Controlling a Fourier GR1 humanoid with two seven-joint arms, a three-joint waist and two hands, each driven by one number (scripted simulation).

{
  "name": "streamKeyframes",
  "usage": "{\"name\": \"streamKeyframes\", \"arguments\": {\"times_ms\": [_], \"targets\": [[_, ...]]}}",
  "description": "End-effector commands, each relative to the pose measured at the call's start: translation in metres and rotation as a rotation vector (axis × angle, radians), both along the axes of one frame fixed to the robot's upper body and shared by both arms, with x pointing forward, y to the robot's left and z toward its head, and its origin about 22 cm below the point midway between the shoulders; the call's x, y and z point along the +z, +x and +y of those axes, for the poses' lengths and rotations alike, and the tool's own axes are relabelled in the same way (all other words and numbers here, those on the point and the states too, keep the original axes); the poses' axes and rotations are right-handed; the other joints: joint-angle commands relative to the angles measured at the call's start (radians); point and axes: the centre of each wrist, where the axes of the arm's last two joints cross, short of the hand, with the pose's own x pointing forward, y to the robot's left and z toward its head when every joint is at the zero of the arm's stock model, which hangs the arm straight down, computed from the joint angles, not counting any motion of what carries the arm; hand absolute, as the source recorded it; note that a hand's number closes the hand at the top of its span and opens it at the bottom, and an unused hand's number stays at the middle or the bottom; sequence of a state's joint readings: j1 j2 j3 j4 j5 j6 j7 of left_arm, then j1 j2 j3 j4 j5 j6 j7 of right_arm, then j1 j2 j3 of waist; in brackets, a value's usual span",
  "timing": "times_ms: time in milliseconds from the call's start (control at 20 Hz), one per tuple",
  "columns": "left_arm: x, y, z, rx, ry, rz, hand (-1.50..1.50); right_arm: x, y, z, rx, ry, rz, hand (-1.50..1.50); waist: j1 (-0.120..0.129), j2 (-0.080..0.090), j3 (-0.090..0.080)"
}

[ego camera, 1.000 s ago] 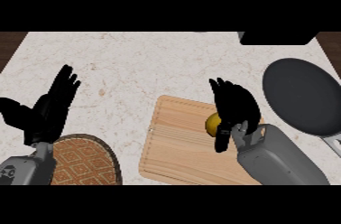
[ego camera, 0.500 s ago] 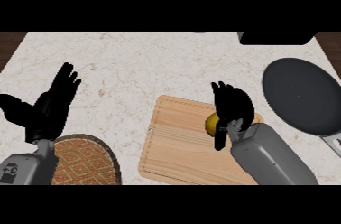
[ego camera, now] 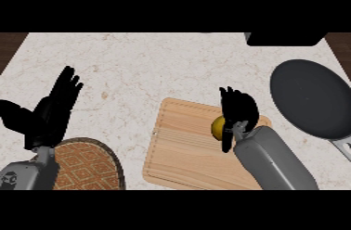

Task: Pick the lemon from the cutting board and place it in the pan

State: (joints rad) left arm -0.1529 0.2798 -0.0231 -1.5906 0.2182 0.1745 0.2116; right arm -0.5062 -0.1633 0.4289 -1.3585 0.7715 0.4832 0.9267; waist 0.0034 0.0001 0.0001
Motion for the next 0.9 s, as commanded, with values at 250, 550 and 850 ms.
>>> {"name": "streamKeyframes", "arguments": {"times_ms": [250, 550, 850], "targets": [[0.018, 0.001, -0.002, -0.006, -0.001, -0.005, 0.00, -0.015, -0.013, -0.001, -0.047, 0.020, 0.025, -1.50, -0.004, -0.001, 0.000], [-0.007, -0.008, -0.001, 0.005, 0.005, -0.017, 0.00, -0.040, 0.023, 0.000, 0.071, 0.046, -0.013, 1.50, 0.004, 0.001, 0.000], [-0.006, -0.003, -0.012, -0.001, 0.006, -0.005, 0.00, -0.058, 0.006, -0.018, 0.064, 0.080, -0.041, 1.50, -0.001, 0.000, 0.000]]}}
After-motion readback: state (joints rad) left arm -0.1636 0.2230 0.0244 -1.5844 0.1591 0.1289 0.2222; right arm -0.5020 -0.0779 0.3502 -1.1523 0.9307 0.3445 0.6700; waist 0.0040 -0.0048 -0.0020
